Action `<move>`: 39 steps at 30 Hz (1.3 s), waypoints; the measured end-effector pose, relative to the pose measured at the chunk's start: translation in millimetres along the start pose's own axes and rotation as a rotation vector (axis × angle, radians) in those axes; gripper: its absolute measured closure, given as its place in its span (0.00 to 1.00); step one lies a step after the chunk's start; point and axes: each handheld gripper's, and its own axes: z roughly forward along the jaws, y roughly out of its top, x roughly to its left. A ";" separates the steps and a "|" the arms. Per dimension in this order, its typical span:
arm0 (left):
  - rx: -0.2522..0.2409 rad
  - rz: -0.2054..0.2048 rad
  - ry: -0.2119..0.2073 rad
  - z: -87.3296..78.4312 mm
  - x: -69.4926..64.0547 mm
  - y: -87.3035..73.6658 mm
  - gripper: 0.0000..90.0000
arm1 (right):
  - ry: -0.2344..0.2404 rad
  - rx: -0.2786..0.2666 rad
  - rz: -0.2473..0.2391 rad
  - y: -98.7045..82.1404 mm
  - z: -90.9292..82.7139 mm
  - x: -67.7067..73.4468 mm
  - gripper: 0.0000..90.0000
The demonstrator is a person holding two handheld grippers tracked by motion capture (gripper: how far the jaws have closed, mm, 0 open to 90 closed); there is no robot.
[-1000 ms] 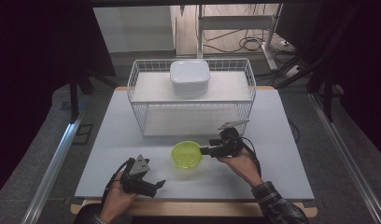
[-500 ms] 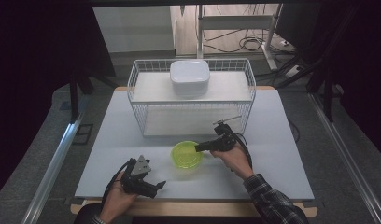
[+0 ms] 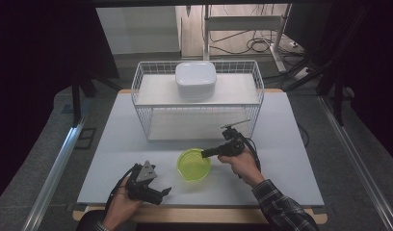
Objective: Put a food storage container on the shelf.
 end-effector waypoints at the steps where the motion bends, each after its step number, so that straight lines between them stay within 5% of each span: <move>1: -0.001 0.000 0.001 -0.2 0.1 0.0 0.03 | 0.004 -0.008 0.001 -0.4 -1.7 0.3 0.91; 12: -0.045 -0.052 0.005 -5.2 5.1 0.0 0.03 | 0.025 -0.091 -0.015 -1.3 -27.1 16.4 0.91; 39: -0.033 -0.047 0.012 -4.1 5.3 -0.4 0.03 | 0.020 -0.250 -0.056 29.1 -85.1 53.5 0.91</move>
